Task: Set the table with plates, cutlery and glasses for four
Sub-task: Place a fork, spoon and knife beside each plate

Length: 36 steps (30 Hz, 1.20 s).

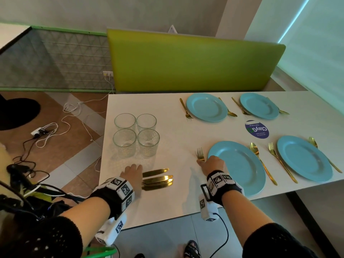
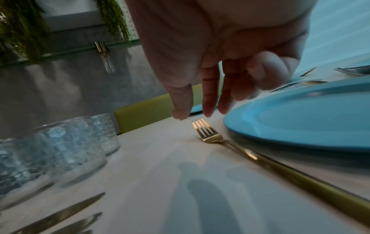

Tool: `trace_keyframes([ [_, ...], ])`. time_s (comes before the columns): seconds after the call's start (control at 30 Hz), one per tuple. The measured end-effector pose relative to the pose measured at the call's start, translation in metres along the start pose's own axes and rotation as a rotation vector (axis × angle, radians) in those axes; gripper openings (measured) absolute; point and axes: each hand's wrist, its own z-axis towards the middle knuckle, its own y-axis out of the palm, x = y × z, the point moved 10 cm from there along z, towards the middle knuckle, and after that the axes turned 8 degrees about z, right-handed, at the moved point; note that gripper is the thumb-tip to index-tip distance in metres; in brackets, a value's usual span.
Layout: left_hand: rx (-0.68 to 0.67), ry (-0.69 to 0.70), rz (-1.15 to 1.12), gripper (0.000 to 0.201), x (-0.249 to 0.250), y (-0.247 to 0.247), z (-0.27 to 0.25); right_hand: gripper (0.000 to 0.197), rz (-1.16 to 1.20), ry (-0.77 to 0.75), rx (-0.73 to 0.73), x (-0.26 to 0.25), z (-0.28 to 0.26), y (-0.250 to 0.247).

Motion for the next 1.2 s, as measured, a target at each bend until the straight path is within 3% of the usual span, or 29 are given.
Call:
trace_keyframes([
  [0.1,-0.013,0.019,0.042,0.088,-0.01,0.007,-0.002,0.051,-0.004,-0.02,-0.008,-0.01,-0.007,0.008],
  [0.2,0.06,0.057,0.052,0.043,-0.01,0.001,-0.004,0.051,-0.053,-0.044,-0.045,-0.016,-0.014,0.021],
  [0.27,0.089,0.08,0.111,0.03,-0.009,0.0,-0.007,0.05,-0.063,-0.055,-0.063,-0.017,-0.017,0.029],
  [0.5,0.096,0.115,0.144,0.028,-0.013,-0.006,-0.009,0.04,-0.077,-0.097,-0.093,-0.024,-0.028,0.043],
  [0.67,0.036,0.099,0.095,0.033,-0.014,-0.009,-0.005,0.052,-0.099,-0.118,-0.128,-0.026,-0.038,0.048],
  [0.87,-0.057,0.066,0.104,0.037,-0.013,0.001,0.001,0.05,-0.121,-0.155,-0.173,-0.028,-0.046,0.051],
  [1.2,-0.073,0.074,0.148,0.041,0.0,0.011,0.0,0.04,-0.135,-0.248,-0.245,-0.039,-0.063,0.058],
])
